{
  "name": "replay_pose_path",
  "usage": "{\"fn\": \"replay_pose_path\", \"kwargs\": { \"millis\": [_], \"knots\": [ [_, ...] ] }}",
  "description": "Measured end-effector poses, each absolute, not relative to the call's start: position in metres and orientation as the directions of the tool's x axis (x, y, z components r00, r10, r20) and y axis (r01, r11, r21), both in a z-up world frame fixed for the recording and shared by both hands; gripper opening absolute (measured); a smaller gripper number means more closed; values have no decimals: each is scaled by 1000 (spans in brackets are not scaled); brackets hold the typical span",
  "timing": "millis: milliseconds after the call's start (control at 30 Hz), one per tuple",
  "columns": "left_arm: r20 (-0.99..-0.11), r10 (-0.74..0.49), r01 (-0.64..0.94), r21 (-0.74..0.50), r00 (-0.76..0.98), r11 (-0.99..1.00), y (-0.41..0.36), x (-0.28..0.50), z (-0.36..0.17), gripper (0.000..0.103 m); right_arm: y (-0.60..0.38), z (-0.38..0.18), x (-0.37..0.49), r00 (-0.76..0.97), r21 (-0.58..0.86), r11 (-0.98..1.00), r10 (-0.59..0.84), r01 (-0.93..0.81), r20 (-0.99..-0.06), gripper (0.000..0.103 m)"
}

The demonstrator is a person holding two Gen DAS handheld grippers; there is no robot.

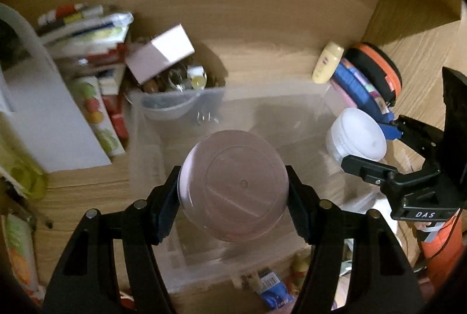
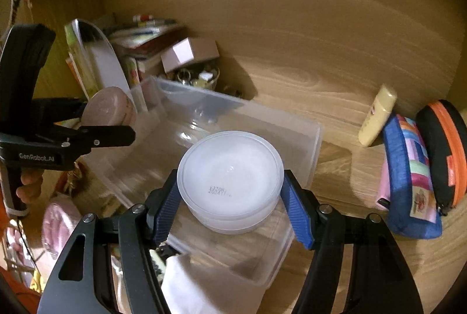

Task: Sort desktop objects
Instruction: 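Carry the pink lid with the left tool while the right carries the white container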

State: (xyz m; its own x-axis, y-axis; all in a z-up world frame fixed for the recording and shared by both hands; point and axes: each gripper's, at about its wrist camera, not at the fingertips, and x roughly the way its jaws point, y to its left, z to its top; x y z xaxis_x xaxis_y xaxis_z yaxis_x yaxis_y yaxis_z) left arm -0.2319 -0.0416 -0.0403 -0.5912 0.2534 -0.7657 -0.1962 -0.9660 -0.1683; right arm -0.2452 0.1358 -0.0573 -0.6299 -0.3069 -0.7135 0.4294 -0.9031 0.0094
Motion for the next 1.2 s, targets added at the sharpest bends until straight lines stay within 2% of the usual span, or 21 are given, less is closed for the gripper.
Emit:
{"fn": "replay_pose_path", "kwargs": {
  "millis": [467, 933, 1200],
  "knots": [
    [-816, 197, -256, -63, -544, -965, -21, -253, -56, 65, 114, -79, -277, -541, -60, -875, -242, 481, -805, 63],
    [-803, 116, -254, 46, -584, -966, -15, -252, -59, 66, 107, -77, -279, -512, -69, -864, -231, 499, -827, 63],
    [-771, 103, -227, 55, -628, -972, -22, -242, -41, 80, 107, -60, -266, -570, -118, -867, -210, 484, -794, 65]
  ]
}}
